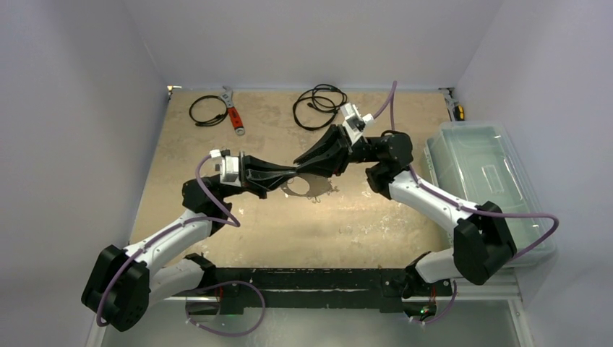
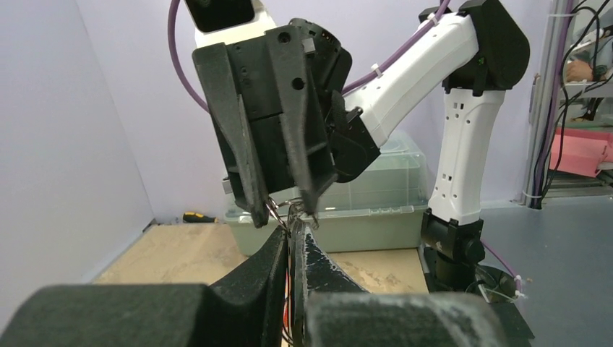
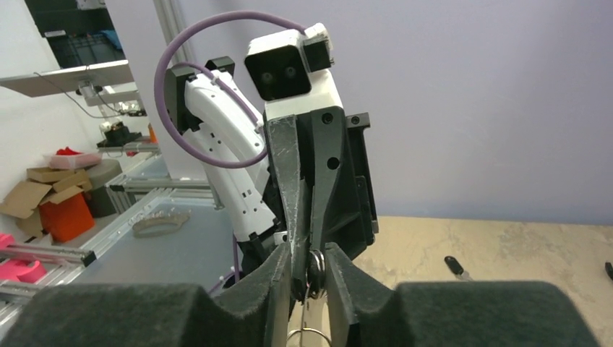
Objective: Put the keys on the keyring
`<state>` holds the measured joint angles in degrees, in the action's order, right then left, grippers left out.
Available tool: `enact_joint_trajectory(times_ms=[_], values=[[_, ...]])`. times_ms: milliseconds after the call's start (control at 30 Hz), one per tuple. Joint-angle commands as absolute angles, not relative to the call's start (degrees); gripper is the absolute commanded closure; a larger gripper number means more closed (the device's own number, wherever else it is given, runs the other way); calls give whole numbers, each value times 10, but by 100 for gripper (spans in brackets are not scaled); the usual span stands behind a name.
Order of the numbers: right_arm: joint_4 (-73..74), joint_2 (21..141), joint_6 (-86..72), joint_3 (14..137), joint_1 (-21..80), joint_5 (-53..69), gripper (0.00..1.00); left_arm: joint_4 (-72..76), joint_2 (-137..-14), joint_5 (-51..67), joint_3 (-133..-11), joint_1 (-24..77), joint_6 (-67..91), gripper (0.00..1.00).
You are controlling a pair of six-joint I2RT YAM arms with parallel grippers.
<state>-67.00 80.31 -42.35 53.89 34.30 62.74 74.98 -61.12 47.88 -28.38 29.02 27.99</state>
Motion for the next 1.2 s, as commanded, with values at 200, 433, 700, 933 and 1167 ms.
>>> enact_joint_trajectory(times_ms=[200, 433, 700, 933, 1167], values=[[-384, 738, -208, 596, 356, 605, 54, 706, -589, 463, -292, 290, 245, 100], [-133, 708, -21, 651, 355, 560, 45, 684, -582, 466, -294, 290, 230, 100], [130, 732, 157, 755, 354, 515, 42, 584, -566, 490, -315, 290, 165, 100], [267, 751, 231, 819, 353, 516, 49, 401, -543, 495, -352, 299, 38, 100], [375, 781, 277, 860, 353, 558, 49, 300, -542, 495, -377, 310, -37, 100]])
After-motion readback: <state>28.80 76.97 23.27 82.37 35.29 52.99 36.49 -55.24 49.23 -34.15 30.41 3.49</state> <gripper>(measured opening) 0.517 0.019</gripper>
